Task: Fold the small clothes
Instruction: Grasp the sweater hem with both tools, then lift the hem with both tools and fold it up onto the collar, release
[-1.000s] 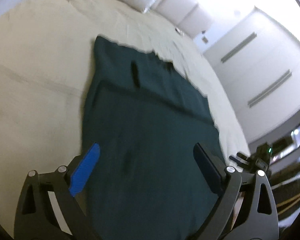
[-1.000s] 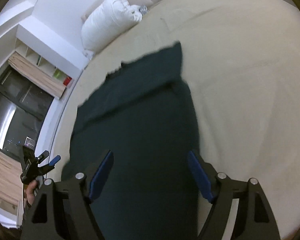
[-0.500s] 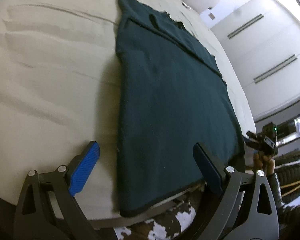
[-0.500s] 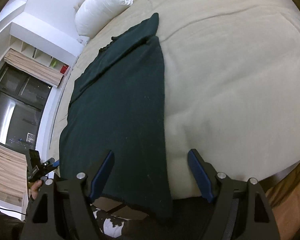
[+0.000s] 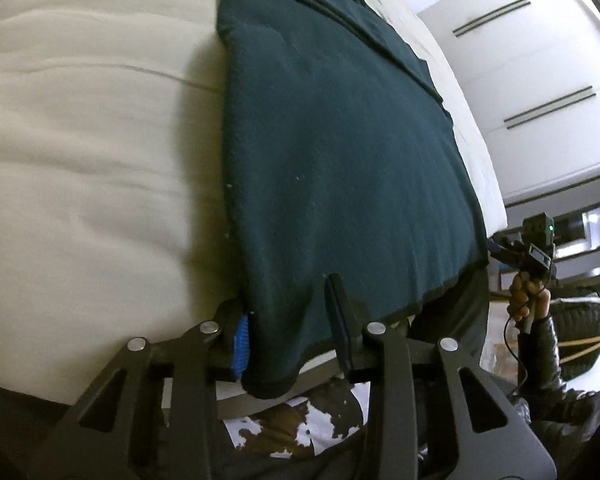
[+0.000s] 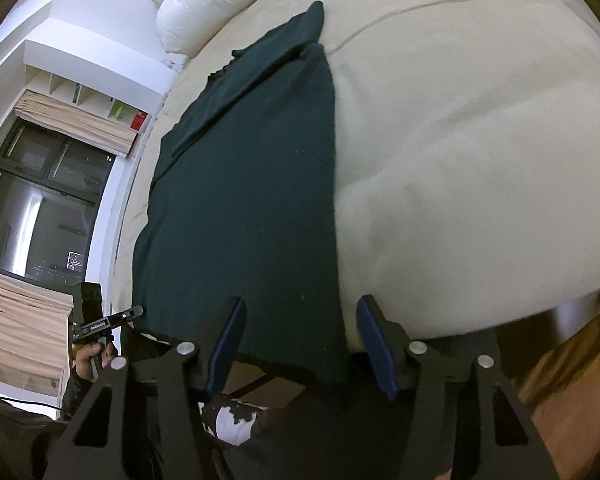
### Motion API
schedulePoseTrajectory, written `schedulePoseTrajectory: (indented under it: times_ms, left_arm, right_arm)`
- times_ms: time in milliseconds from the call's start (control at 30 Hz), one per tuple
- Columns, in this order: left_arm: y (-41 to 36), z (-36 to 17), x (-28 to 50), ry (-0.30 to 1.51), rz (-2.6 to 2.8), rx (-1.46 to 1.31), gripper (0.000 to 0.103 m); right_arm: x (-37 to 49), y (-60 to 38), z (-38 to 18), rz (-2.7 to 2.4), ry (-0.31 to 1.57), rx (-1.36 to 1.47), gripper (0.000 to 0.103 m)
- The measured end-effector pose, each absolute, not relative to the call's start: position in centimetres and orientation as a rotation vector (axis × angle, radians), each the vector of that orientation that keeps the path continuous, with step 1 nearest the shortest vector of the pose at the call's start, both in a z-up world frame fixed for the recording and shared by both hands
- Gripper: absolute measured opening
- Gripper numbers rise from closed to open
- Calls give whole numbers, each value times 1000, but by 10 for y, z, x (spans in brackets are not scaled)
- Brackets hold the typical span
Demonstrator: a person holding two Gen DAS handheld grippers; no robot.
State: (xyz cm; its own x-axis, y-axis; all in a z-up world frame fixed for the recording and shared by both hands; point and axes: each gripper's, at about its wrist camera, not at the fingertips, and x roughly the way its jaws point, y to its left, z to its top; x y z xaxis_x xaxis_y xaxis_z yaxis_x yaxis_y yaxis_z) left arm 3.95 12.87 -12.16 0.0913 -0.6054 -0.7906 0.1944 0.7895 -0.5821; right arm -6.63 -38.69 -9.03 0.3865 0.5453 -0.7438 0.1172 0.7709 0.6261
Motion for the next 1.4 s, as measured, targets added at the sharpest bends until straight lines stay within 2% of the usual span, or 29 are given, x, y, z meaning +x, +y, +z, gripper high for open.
schedulePoseTrajectory:
  times_ms: [200,267,300,400,467,567,767,933,1100,1400]
  left_arm:
    - [119,-128,41,1368,-640,-355,30]
    - [121,-128,42,1368,-640,-349,26]
    - [121,-129,43,1371,-640,-344,21]
    - [116,-131,41,1378,-647,-337,10]
    - [111,-129,40,1379,-663,-327,6]
    - [100,-123,36,1373,-704,-295,6]
    - [108,-111,40,1317,-760,-423,5]
    - [124,-74,59,1173,-839,-593,6]
    - [140,-49,88,1036,-894,-783,6]
    - [154,-38,167,946,-831,-936,6]
  right_arm:
    - [-64,-379,-92,315,1205,641,59]
    - [-63,-374,-93,330,1226,625,53]
    - [-62,-371,-95,338,1243,615,51]
    - [-62,-365,-100,344,1269,610,36]
    - [-63,-364,-101,344,1272,618,19]
    - [-64,-359,-101,345,1283,603,10]
    - [-60,-354,-70,451,1138,654,8]
    - [-47,-353,-33,569,949,707,8]
    - [-19,-362,-20,603,820,816,8]
    - [68,-367,-19,537,778,871,8]
